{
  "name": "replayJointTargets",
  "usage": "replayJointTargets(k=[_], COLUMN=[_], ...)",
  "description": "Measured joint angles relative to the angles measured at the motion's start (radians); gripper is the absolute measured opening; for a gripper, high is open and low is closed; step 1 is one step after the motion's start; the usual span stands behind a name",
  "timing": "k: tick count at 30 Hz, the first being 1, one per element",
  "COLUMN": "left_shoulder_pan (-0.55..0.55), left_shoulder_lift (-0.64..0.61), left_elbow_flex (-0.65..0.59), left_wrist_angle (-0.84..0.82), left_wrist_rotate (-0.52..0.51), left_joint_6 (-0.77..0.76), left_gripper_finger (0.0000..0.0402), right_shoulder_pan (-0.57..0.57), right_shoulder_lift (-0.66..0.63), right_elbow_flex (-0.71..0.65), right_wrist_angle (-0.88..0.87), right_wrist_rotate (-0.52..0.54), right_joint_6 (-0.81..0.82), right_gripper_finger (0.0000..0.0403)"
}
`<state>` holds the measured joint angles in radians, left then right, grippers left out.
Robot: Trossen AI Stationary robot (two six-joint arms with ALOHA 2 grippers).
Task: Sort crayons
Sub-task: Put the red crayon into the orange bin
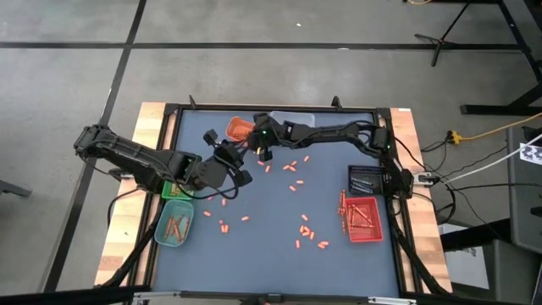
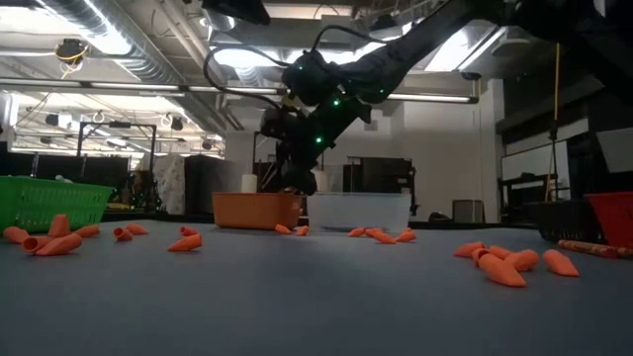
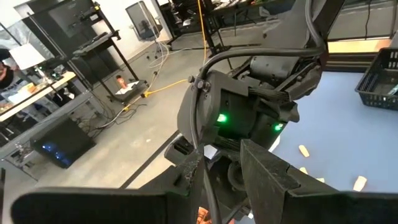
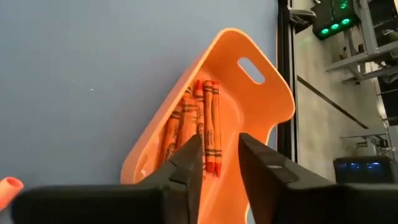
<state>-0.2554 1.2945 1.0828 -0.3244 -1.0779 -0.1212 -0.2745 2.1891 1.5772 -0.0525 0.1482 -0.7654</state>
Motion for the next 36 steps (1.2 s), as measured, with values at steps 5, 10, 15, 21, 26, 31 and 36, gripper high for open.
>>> replayJointTargets(k=[5, 10, 15, 21, 26, 31, 36], left_shoulder_pan=[0.000, 0.000, 0.000, 0.000, 0.000, 0.000, -0.001], left_shoulder_lift=[0.000, 0.000, 0.000, 0.000, 0.000, 0.000, 0.000], left_elbow_flex=[0.000, 0.000, 0.000, -0.001, -0.001, -0.001, -0.001], left_wrist_angle=[0.000, 0.000, 0.000, 0.000, 0.000, 0.000, -0.001], left_wrist_rotate=[0.000, 0.000, 0.006, 0.125, 0.234, 0.393, 0.536], left_joint_6=[-0.001, -0.002, -0.008, -0.008, -0.007, -0.007, -0.007], left_gripper_finger=[0.0092, 0.0092, 0.0092, 0.0092, 0.0092, 0.0092, 0.0092], right_shoulder_pan=[0.007, 0.038, 0.081, 0.139, 0.178, 0.201, 0.212], right_shoulder_lift=[-0.015, -0.095, -0.195, -0.292, -0.329, -0.335, -0.335], right_elbow_flex=[0.000, 0.000, 0.000, 0.000, 0.000, 0.000, -0.001], right_wrist_angle=[-0.055, -0.233, -0.511, -0.865, -1.109, -1.315, -1.389], right_wrist_rotate=[0.027, 0.061, 0.078, 0.103, 0.102, 0.052, 0.040], right_joint_6=[0.001, 0.001, 0.003, 0.113, 0.270, 0.395, 0.449], right_gripper_finger=[0.0114, 0.0111, 0.0111, 0.0111, 0.0111, 0.0111, 0.0111])
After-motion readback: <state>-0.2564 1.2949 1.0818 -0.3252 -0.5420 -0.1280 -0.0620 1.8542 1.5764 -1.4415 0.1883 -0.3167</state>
